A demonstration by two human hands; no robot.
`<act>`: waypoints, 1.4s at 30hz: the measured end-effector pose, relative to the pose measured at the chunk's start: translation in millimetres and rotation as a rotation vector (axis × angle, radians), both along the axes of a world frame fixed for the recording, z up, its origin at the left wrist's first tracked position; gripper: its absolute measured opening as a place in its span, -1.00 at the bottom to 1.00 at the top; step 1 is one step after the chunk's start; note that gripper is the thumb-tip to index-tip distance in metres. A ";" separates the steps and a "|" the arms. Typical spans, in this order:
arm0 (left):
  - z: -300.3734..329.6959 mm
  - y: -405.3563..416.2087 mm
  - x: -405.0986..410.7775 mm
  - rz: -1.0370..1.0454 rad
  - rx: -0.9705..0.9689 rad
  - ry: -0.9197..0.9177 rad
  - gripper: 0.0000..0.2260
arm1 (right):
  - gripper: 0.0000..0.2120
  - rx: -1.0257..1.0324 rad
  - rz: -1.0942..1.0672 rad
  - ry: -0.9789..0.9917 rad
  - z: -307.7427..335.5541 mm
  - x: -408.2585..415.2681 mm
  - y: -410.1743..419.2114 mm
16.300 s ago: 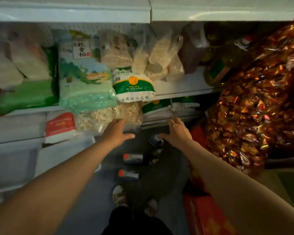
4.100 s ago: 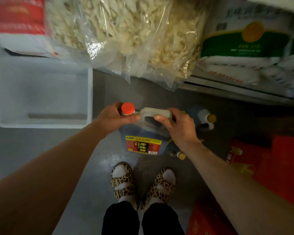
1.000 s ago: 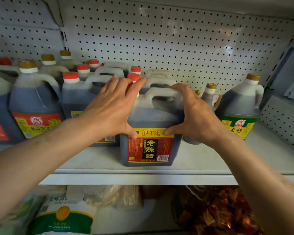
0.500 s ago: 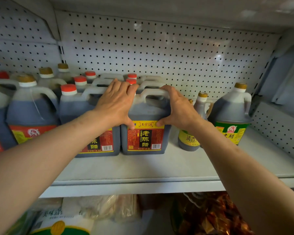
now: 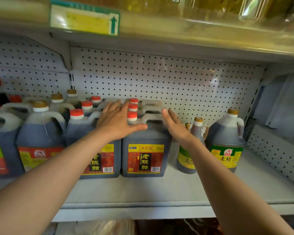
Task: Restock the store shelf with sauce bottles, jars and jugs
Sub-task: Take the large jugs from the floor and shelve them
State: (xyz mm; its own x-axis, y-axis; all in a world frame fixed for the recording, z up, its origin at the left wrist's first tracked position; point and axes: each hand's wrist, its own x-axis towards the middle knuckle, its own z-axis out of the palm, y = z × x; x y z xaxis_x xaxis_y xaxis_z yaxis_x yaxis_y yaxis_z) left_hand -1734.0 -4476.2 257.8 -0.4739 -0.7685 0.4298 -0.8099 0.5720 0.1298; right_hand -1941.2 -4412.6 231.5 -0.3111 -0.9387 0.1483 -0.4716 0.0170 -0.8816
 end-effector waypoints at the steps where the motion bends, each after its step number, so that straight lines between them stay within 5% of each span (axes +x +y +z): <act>1: -1.3 -0.6 -1.9 0.024 0.003 -0.024 -0.02 | -0.12 -0.010 -0.010 -0.029 -1.9 1.0 -6.0; 10: -0.1 -3.9 -9.9 0.035 0.009 -0.063 -0.30 | 0.05 -0.060 -0.049 0.032 -10.6 -13.7 -26.1; 19: -5.6 -13.0 -5.4 0.021 -0.009 -0.062 -0.08 | 0.14 0.066 0.166 -0.084 17.8 -33.9 -44.1; 26: -6.7 -13.4 -5.6 0.013 0.010 -0.051 -0.16 | 0.25 0.078 0.128 -0.068 30.4 -22.0 -67.6; 33: -5.5 -12.2 -5.0 -0.001 0.019 -0.042 -0.14 | 0.08 0.158 0.117 -0.047 35.4 -24.8 -73.9; 37: 0.7 -4.1 0.8 -0.037 0.078 -0.001 -0.35 | 0.05 0.099 0.072 -0.004 50.1 -2.9 -52.4; 42: 3.3 -5.3 17.4 -0.168 0.221 0.235 -0.34 | -0.35 -0.098 -0.067 0.134 53.1 7.3 -12.5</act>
State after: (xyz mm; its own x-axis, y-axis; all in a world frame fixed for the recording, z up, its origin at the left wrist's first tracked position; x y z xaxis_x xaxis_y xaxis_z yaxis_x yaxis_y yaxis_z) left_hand -1716.6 -4481.5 261.1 -0.5099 -0.7745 0.3744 -0.6401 0.6324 0.4363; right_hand -1933.9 -4425.1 284.6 -0.3438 -0.8957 0.2821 -0.5857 -0.0303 -0.8099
